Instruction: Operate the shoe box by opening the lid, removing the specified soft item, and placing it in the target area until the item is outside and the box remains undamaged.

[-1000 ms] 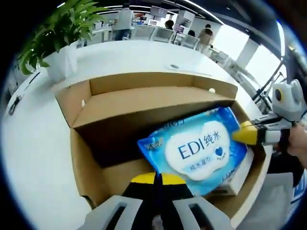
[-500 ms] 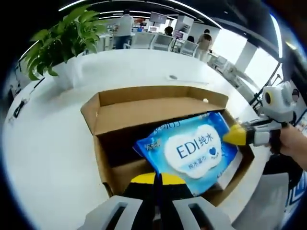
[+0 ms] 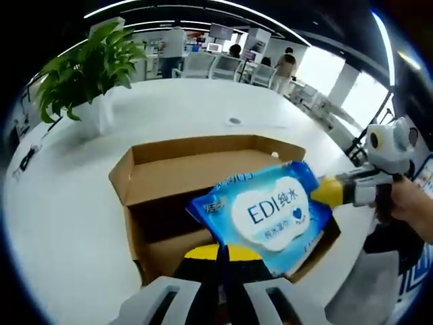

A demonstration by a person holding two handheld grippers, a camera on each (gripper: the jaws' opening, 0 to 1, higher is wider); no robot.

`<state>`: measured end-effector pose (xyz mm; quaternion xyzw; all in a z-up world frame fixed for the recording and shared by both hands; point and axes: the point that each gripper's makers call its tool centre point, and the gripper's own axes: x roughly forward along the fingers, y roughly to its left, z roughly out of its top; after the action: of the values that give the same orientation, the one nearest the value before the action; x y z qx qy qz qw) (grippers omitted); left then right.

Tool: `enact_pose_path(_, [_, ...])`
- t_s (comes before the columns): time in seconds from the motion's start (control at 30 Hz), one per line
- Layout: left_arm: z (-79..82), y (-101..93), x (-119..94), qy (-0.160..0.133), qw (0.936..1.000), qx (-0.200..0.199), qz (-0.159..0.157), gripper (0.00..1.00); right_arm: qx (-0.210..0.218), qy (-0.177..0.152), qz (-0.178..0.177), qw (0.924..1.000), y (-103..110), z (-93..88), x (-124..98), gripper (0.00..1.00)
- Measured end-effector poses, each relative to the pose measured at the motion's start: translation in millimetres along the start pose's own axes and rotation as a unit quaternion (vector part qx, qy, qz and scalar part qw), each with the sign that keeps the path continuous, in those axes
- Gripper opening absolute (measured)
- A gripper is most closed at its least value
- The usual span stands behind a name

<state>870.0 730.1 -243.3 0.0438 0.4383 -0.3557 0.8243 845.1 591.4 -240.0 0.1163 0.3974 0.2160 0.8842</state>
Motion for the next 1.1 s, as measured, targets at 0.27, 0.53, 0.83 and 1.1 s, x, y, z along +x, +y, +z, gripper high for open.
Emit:
enact_pose_path(0.27, [14.5,-26.7,5.3,-0.006,0.9999,0.009,-0.007,0.0,-0.001,-0.007,-0.008,0.9999,-18.1,2.2,-24.8,0.0])
enact_pose_path(0.53, [25.4,-62.0,12.9,-0.008,0.9996,0.017,-0.019,0.0,0.004,-0.017,-0.018,0.9997,-38.3,-1.0,-56.2,0.0])
enact_pose_path(0.83, [34.5,-97.9,24.3,-0.008,0.999,0.031,-0.032,0.0,0.013,-0.026,-0.031,0.9991,-65.5,-8.5,-86.9,0.0])
enact_pose_path(1.1, [44.3,-131.9,38.5,-0.007,0.998,0.043,-0.045,0.0,0.023,-0.033,-0.045,0.9982,-92.0,-15.8,-114.9,0.0])
